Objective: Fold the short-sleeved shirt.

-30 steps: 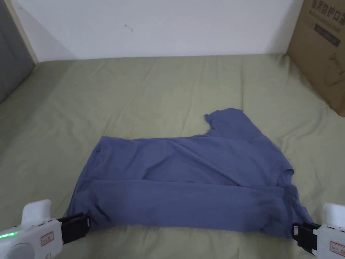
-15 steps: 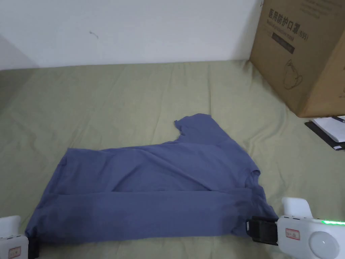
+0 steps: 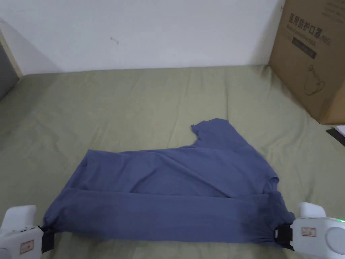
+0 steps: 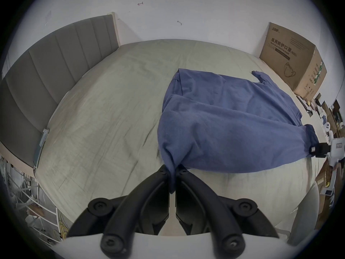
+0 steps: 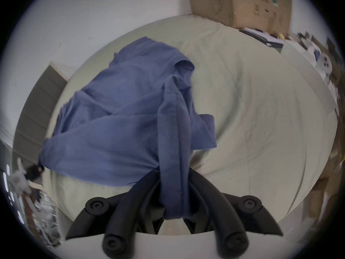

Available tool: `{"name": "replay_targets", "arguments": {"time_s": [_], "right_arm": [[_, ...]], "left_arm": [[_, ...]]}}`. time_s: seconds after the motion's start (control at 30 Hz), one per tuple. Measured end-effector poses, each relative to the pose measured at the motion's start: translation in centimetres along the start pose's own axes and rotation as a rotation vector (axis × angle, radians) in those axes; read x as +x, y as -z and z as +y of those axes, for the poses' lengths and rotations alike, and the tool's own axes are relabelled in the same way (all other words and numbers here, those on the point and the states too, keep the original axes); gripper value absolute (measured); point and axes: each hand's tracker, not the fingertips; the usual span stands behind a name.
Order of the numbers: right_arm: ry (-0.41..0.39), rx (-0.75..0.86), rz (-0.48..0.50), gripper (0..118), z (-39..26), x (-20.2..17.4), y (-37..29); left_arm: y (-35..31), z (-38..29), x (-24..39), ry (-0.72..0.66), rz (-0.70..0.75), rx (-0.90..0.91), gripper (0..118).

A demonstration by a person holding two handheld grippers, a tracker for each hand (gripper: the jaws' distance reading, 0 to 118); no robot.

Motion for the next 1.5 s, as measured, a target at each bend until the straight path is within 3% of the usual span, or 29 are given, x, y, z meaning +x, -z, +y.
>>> {"name": "replay_targets", "arguments": {"time_s": [0.13,0.3,0.43,0.47,0.53,0.57,0.6,0.63,0.67,0.73,0.8,0.83,0.87,0.93,0.97,1.0,1.1,1.3,1.33,1.37,1.4,1.43,1.47,1.5], "right_arm": [[-0.003,0.000,0.011,11,-0.4,0.4,-2.5],[-0.087,-0.029,-0.006,11,-2.8,1.0,-6.5],[-0.085,-0.086,-0.009,11,-5.1,3.1,-4.5],[-0.076,-0.111,-0.016,22,-5.6,3.3,-3.7],[-0.058,-0.149,-0.091,70,-6.0,3.4,-2.7],[-0.058,-0.131,-0.059,82,-6.1,3.3,-2.9],[-0.043,-0.097,-0.015,91,-6.0,3.1,-3.6],[-0.041,-0.091,-0.019,95,-5.8,2.8,-4.1],[-0.050,-0.079,-0.029,91,-5.6,1.9,-5.5],[-0.129,-0.025,-0.072,91,-4.7,1.0,-7.0],[-0.209,0.054,-0.126,83,-3.8,0.3,-8.0],[-0.234,0.090,-0.139,67,-3.4,-0.1,-8.7],[-0.249,0.123,-0.148,52,-3.0,-0.6,-9.3],[-0.246,0.171,-0.136,12,-2.1,-1.1,-9.7],[-0.231,0.182,-0.123,2,-1.7,-1.3,-9.7],[-0.213,0.190,-0.100,0,-1.3,-1.5,-9.5],[-0.148,0.186,-0.017,0,0.1,-1.6,-8.3],[-0.121,0.174,0.035,0,7.7,-2.2,-3.3],[-0.128,0.182,0.048,2,9.4,-2.8,-2.1],[-0.143,0.188,0.062,21,11.2,-3.3,-1.0],[-0.164,0.178,0.060,53,13.0,-3.8,0.1],[-0.180,0.162,0.053,97,14.6,-4.4,1.3],[-0.214,0.138,0.039,112,16.1,-5.0,2.5],[-0.228,0.138,0.027,113,17.5,-5.5,3.7]], "left_arm": [[-0.9,-1.7,0.0,-0.007,-0.006,-0.027,3],[-3.2,-5.6,-0.7,-0.020,-0.017,-0.075,3],[-3.3,-9.6,-1.4,-0.031,-0.030,-0.125,3],[-2.9,-10.4,-1.5,-0.028,-0.036,-0.130,4],[-2.5,-11.1,-1.5,-0.042,-0.012,-0.137,21],[-3.3,-10.9,-1.1,-0.056,0.004,-0.110,29],[-3.7,-10.7,-1.3,-0.100,0.004,-0.087,47],[-4.0,-10.2,-1.7,-0.144,-0.011,-0.083,78],[-4.3,-9.7,-1.9,-0.192,-0.029,-0.081,93],[-5.3,-8.1,-2.2,-0.245,-0.053,-0.021,97],[-6.2,-6.2,-1.6,-0.238,-0.065,0.051,96],[-6.5,-5.3,-1.1,-0.221,-0.063,0.073,87],[-6.7,-4.4,-0.5,-0.206,-0.069,0.091,68],[-6.7,-3.1,0.6,-0.171,-0.092,0.116,2],[-5.6,-2.6,0.4,-0.169,-0.081,0.116,1],[-4.9,-2.2,0.9,-0.157,-0.062,0.124,0],[-3.5,-1.0,1.8,-0.151,-0.085,0.106,0],[-2.0,2.6,2.9,-0.161,-0.110,0.138,0],[-1.8,3.3,2.9,-0.157,-0.105,0.140,0],[-1.5,4.1,2.8,-0.155,-0.098,0.148,0],[-1.3,4.8,2.9,-0.155,-0.098,0.154,0],[-1.1,5.3,2.9,-0.156,-0.098,0.155,0],[-0.8,5.9,3.0,-0.157,-0.094,0.161,0],[-0.5,6.1,2.9,-0.155,-0.088,0.169,0]]}}
